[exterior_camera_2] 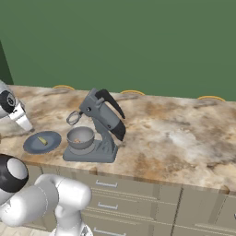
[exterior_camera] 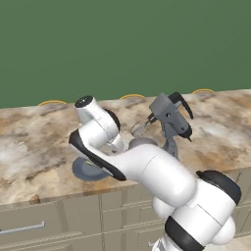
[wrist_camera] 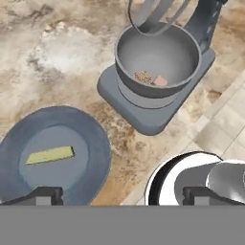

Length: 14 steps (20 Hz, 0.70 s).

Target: Add butter and sugar cubes to the stand mixer bowl and then turn on the stand mixer to begin making frosting.

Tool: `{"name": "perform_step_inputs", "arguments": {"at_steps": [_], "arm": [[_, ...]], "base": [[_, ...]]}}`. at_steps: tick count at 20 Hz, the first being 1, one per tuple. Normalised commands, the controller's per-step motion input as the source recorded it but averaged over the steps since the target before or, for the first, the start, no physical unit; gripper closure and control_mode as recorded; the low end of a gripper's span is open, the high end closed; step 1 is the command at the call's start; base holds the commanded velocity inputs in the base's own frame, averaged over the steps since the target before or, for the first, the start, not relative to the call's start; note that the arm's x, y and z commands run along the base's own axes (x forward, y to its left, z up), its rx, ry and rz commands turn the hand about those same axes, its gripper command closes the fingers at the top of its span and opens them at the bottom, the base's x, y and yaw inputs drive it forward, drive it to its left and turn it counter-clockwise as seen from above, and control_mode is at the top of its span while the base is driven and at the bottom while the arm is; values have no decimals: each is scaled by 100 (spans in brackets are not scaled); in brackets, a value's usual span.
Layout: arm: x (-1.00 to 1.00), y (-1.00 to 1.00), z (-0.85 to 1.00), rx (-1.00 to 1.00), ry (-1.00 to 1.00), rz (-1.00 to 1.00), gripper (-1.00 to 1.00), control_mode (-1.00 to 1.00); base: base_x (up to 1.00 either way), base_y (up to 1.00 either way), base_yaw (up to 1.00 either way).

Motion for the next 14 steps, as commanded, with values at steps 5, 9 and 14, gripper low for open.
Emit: {"name": "perform_step_inputs", "arguments": {"at_steps": [5, 9, 14], "arm": [[0, 0, -5, 2, 21, 64, -100, -100], [1, 2, -2, 0, 13, 58, -100, -100], [3, 8, -7, -2, 7, 41, -100, -100]], "base": [[0, 0, 0], [0, 0, 0], [0, 0, 0]]}}
